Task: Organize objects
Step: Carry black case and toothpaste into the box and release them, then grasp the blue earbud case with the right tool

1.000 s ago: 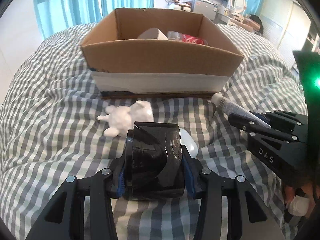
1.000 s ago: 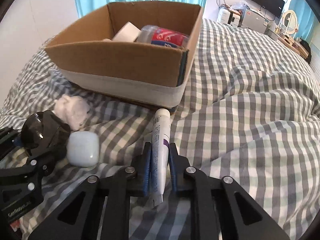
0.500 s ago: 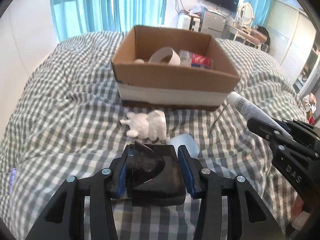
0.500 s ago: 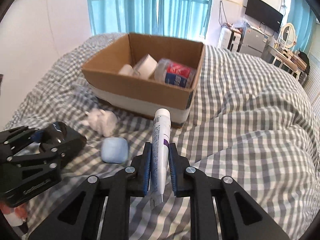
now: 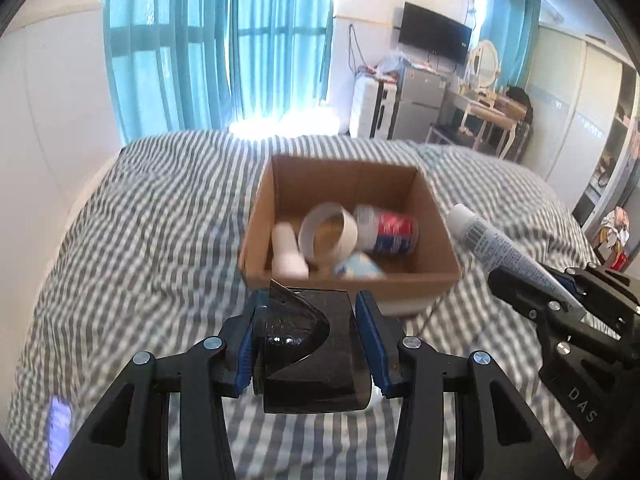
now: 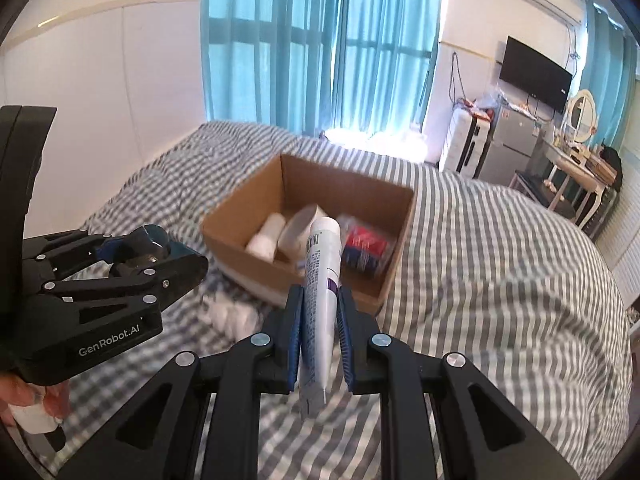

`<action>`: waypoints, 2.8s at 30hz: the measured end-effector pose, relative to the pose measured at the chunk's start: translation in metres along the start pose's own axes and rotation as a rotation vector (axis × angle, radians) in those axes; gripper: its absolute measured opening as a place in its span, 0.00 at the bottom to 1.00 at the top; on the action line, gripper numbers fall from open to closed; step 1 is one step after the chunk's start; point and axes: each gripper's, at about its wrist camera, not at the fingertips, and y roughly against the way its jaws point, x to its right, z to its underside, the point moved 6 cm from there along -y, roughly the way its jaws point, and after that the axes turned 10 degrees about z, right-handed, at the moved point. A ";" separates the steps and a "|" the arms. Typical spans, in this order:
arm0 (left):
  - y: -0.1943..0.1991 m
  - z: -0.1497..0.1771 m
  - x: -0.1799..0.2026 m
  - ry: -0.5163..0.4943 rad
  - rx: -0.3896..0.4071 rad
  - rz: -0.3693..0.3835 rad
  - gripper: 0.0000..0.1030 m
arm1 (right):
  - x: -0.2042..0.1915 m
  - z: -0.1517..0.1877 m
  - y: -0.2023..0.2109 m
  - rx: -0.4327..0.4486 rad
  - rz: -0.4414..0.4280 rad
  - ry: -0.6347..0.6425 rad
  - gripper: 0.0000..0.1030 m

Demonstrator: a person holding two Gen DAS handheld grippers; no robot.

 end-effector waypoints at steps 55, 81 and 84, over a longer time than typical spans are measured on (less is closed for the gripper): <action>0.004 -0.068 -0.005 -0.157 0.091 -0.090 0.98 | 0.059 -0.071 0.005 0.064 -0.005 -0.127 0.77; -0.023 0.058 -0.068 0.007 -0.046 -0.208 1.00 | -0.002 0.038 -0.047 -0.064 -0.042 -0.127 0.89; -0.034 0.070 -0.076 0.016 -0.086 -0.211 1.00 | -0.016 0.057 -0.069 -0.116 -0.065 -0.096 0.89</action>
